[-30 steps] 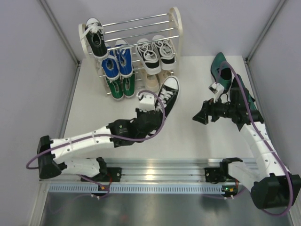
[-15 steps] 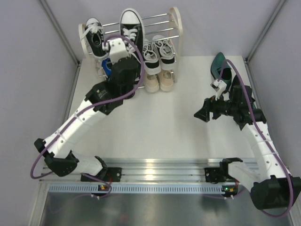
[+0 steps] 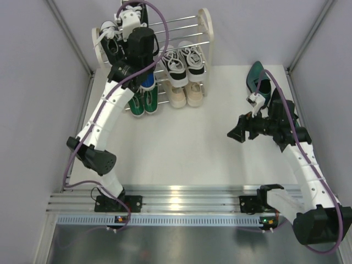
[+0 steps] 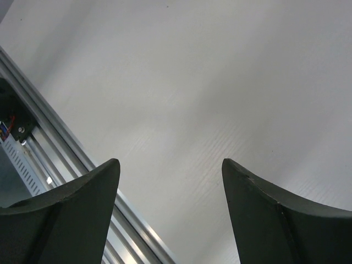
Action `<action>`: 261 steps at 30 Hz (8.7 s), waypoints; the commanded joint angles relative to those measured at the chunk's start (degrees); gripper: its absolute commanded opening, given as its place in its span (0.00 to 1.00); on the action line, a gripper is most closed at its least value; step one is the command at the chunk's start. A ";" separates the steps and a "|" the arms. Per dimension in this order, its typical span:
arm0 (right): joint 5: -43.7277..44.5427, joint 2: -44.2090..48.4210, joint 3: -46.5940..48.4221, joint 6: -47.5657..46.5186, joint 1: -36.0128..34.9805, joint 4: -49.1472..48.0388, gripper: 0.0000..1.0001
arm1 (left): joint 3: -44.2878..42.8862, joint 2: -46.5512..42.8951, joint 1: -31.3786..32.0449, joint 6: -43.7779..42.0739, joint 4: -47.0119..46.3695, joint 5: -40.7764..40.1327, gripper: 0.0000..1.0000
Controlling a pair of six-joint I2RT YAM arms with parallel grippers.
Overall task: Place and organize the shoes onto the shoe shelf
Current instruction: Place the shoe at the shoe shelf.
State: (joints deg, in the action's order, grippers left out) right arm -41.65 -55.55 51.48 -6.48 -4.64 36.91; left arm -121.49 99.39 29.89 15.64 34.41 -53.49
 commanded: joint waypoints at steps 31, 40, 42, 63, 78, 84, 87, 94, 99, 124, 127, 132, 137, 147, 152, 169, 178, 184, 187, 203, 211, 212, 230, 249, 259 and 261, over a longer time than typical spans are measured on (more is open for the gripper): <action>0.87 1.14 2.13 -1.17 0.51 0.01 0.75 | -4.37 1.59 -5.72 2.55 -4.53 2.08 0.19; 1.31 1.15 2.13 -1.25 0.51 0.01 0.76 | -4.81 1.33 -6.25 3.43 -4.44 3.13 0.21; 1.40 1.15 2.22 -1.25 0.51 0.10 0.76 | -5.42 1.07 -6.33 4.13 -4.62 4.45 0.26; 1.22 1.41 2.39 -1.34 0.51 0.27 0.76 | -7.27 -5.52 -6.25 7.12 -4.53 13.23 0.48; 0.96 1.41 2.48 -1.34 0.60 0.45 0.76 | -3.23 -5.09 -6.68 13.36 -0.31 16.58 0.52; 1.13 1.23 2.66 -1.43 0.60 0.54 0.76 | -4.98 -1.76 -9.32 13.19 0.21 18.86 0.52; 1.04 1.15 2.66 -1.52 0.60 0.54 0.76 | -6.39 0.35 -10.29 12.75 1.00 20.53 0.50; 1.31 1.15 2.66 -1.61 0.51 0.54 0.76 | -7.18 2.91 -11.34 11.70 2.15 21.24 0.49; 1.39 1.06 2.48 -1.52 0.60 0.36 0.76 | -7.00 4.05 -12.57 10.99 3.46 22.29 0.43; 1.66 1.41 2.48 -1.78 0.60 0.54 0.76 | -10.43 5.55 -17.14 19.69 3.47 34.51 0.00; 1.66 1.50 2.48 -1.69 0.60 0.45 0.76 | -10.08 5.63 -17.67 19.69 3.47 36.08 0.00; 1.66 1.41 2.48 -1.69 0.60 0.45 0.76 | -9.99 5.99 -18.46 19.17 3.47 38.73 0.00; 1.66 1.50 2.39 -1.78 0.60 0.45 0.76 | -10.08 6.08 -18.99 18.82 2.51 42.41 0.00; 1.66 1.50 2.39 -1.78 0.78 0.45 0.76 | -8.42 4.58 -19.78 20.74 2.50 41.01 0.00; 1.66 1.50 2.48 -1.69 0.69 0.45 0.76 | -6.57 2.74 -20.48 22.41 2.50 40.49 0.13; 1.57 1.41 2.74 -1.69 0.69 0.71 0.76 | -7.88 3.61 -20.75 27.87 2.59 43.74 0.01; 1.66 1.41 2.66 -1.69 0.69 0.62 0.76 | -7.45 4.40 -20.75 30.33 2.59 45.32 0.00; 1.66 1.50 2.57 -1.61 0.69 0.54 0.76 | -6.83 3.97 -20.75 31.21 2.59 45.15 0.00; 1.66 1.50 2.57 -1.69 0.69 0.54 0.76 | -6.65 3.53 -20.75 32.17 2.59 44.18 0.00; 1.83 1.85 2.57 -1.87 0.69 0.71 0.77 | -4.72 2.91 -21.54 34.99 2.68 45.50 0.00; 1.66 1.85 2.48 -1.69 0.69 0.62 0.77 | -6.03 3.26 -22.33 36.92 2.59 47.69 0.00; 1.66 1.85 2.48 -1.69 0.69 0.62 0.77 | -6.04 3.44 -22.33 37.01 2.59 47.61 0.00; 1.66 1.50 2.83 -1.78 0.60 0.97 0.77 | -4.89 0.19 -22.42 33.49 2.59 42.86 0.19; 1.39 1.58 2.66 -1.69 0.60 0.89 0.77 | -7.53 -4.47 -22.42 24.53 2.59 36.26 0.41; 1.31 1.67 2.48 -1.61 0.69 0.80 0.77 | -5.95 -6.40 -22.33 23.65 2.68 44.95 0.22; 1.22 1.76 2.39 -1.52 0.69 0.80 0.77 | -5.16 -6.76 -22.16 23.74 2.59 45.67 0.19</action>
State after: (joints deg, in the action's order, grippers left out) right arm -39.97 -55.05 51.48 -7.53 -4.60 37.78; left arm -126.85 95.44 7.79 40.32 38.61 -11.18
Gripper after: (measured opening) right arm 0.770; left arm 0.205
